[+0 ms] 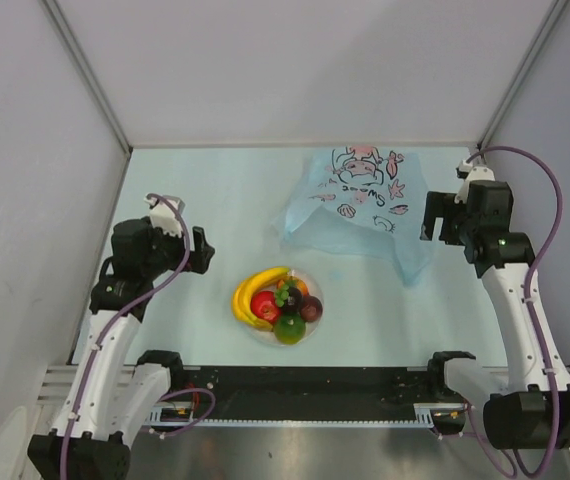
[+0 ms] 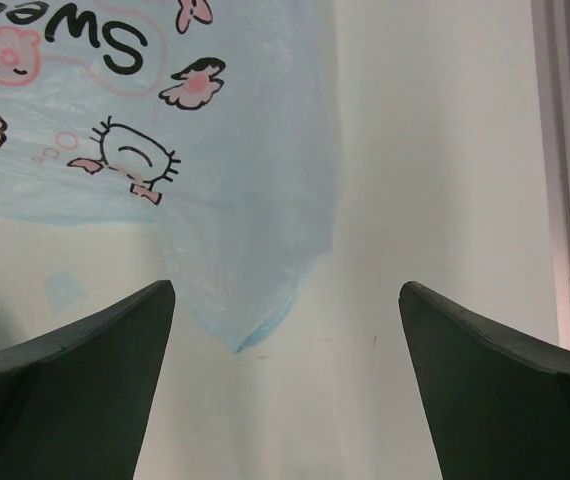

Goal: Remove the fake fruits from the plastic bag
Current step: Reset both arms

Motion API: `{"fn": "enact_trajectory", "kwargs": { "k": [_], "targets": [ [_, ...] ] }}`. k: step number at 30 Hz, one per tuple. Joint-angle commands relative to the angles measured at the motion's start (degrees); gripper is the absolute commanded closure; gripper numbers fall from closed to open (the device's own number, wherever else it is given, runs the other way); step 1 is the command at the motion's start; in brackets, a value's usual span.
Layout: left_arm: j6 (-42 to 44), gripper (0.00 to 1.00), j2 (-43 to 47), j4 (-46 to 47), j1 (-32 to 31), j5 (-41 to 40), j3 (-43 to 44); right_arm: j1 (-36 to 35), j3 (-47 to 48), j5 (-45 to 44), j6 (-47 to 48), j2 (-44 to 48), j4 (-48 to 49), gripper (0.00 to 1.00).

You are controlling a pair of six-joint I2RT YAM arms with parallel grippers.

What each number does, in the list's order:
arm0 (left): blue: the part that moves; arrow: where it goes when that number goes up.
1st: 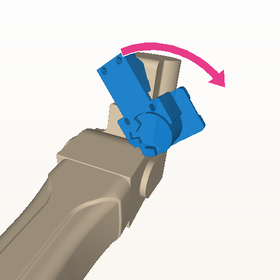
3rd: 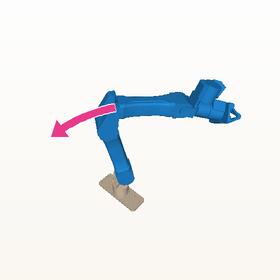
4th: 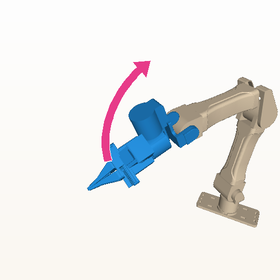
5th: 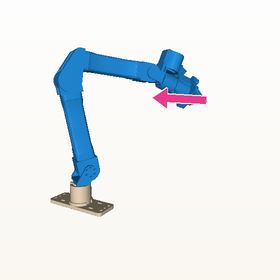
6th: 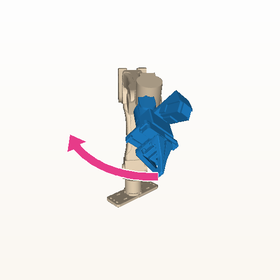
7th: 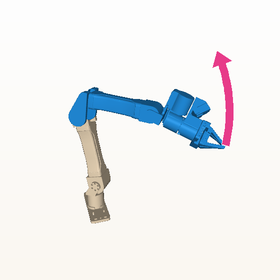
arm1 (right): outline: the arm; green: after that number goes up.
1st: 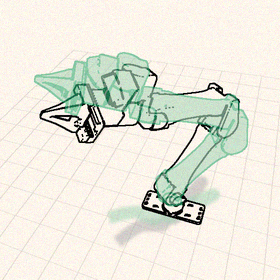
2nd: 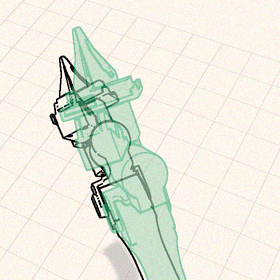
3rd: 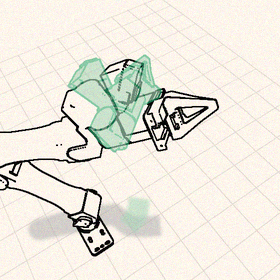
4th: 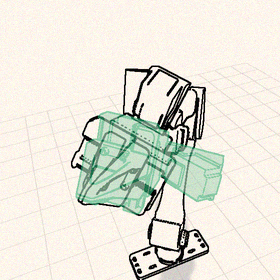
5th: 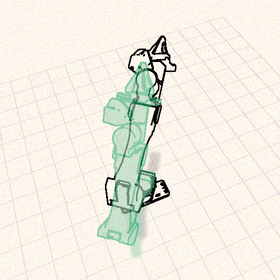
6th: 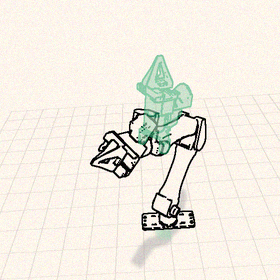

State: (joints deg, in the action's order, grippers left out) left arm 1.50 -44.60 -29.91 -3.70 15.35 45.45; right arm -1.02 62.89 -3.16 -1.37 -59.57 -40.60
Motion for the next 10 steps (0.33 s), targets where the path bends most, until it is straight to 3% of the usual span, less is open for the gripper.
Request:
{"fn": "enact_trajectory", "kwargs": {
  "k": [1, 10],
  "targets": [
    [-3.1, 0.00, 3.5, 1.7, 1.0, 0.4, -2.9, 2.8, -1.1, 2.5, -2.6, 1.1, -0.4, 0.00],
    [-3.0, 0.00, 5.8, 1.7, 1.4, -0.4, -4.1, 4.6, -1.9, 7.1, -3.1, 1.4, 0.8, 0.00]
  ]
}}
